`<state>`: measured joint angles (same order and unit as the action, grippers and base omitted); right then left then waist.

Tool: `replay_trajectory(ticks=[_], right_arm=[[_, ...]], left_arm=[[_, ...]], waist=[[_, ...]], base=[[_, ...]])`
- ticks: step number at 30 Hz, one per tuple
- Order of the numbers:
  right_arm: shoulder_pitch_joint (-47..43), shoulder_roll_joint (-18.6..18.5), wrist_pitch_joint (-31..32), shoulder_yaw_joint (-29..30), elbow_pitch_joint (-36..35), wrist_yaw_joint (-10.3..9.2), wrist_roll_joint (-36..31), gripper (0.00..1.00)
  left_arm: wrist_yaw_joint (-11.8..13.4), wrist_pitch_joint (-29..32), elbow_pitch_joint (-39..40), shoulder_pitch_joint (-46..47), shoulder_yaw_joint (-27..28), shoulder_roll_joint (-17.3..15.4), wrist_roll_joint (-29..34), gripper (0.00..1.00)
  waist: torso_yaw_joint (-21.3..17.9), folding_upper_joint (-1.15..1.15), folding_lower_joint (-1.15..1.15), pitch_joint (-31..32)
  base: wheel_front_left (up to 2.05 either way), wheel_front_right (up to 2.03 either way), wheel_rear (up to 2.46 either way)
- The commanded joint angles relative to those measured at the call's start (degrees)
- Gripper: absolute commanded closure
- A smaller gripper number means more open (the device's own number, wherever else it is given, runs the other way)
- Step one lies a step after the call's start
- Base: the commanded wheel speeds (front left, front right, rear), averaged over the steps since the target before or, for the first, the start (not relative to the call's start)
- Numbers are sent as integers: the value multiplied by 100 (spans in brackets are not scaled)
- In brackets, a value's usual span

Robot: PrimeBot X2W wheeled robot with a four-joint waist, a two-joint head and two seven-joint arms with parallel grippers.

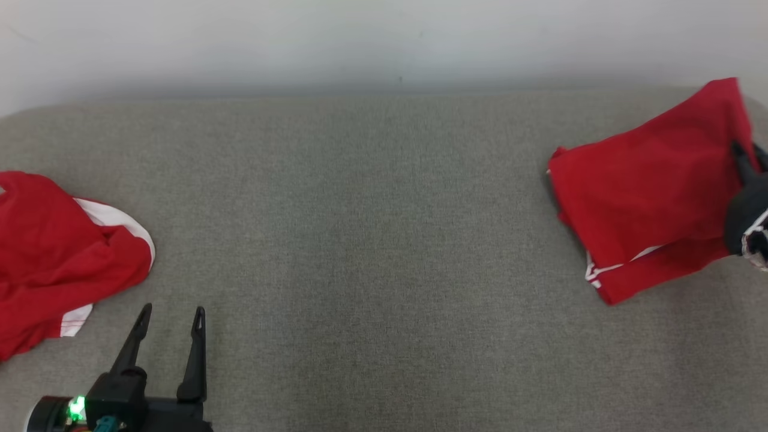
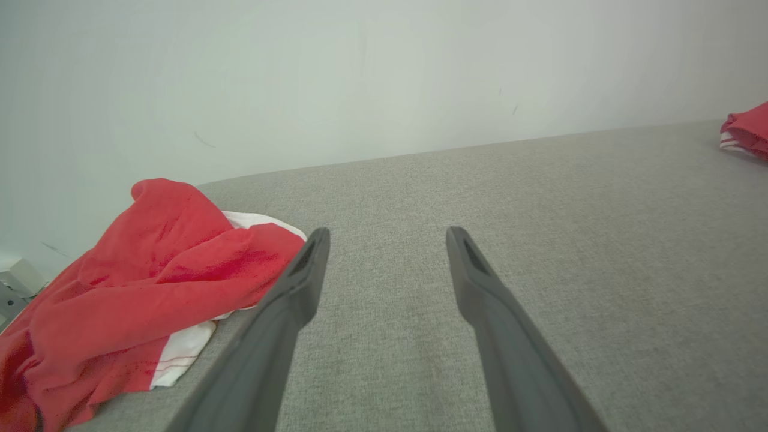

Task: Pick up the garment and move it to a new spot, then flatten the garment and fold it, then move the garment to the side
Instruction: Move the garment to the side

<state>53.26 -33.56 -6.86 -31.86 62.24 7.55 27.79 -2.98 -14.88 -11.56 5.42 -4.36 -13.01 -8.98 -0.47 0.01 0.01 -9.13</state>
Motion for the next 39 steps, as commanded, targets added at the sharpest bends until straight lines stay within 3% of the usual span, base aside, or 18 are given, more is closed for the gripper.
replay_trajectory(ticks=[1, 11, 21, 23, 24, 25, 29, 39], right_arm=[[163, -184, 61, -67, 83, -14, 29, 100], [676, -723, 163, -210, 335, -14, 44, 100], [795, -682, 146, -135, 871, -14, 55, 100], [845, -690, 89, -142, 932, -14, -6, 80], [868, -699, 46, -124, 968, -14, -36, 6], [895, -712, -16, -89, 1004, -14, -62, 0], [1027, -709, -305, 59, 1091, -14, -220, 0], [678, 12, -834, 549, 756, -15, -218, 0]], left_arm=[[3, -23, 56, 117, -1, -60, 38, 0], [84, 19, 247, 168, -8, -146, 56, 0], [146, 85, 394, 157, -36, -202, 19, 0], [163, 104, 422, 156, -55, -196, 18, 0], [177, 110, 432, 156, -58, -198, 19, 0], [167, 115, 434, 178, -45, -225, -2, 0], [184, 104, 382, 139, -45, -225, -30, 0], [242, 46, 185, -237, -35, -184, -156, 0]], waist=[[-17, -1, -1, -284], [8, -1, -1, -586], [13, -1, -1, -678], [15, -1, -1, -693], [16, -1, -1, -696], [16, -1, -1, -697], [4, -1, -1, -600], [40, -1, -1, 166]], base=[[0, 0, 0], [0, 0, 0], [0, 0, 0], [0, 0, 0], [0, 0, 0], [0, 0, 0], [0, 0, 0], [0, 0, 0]])
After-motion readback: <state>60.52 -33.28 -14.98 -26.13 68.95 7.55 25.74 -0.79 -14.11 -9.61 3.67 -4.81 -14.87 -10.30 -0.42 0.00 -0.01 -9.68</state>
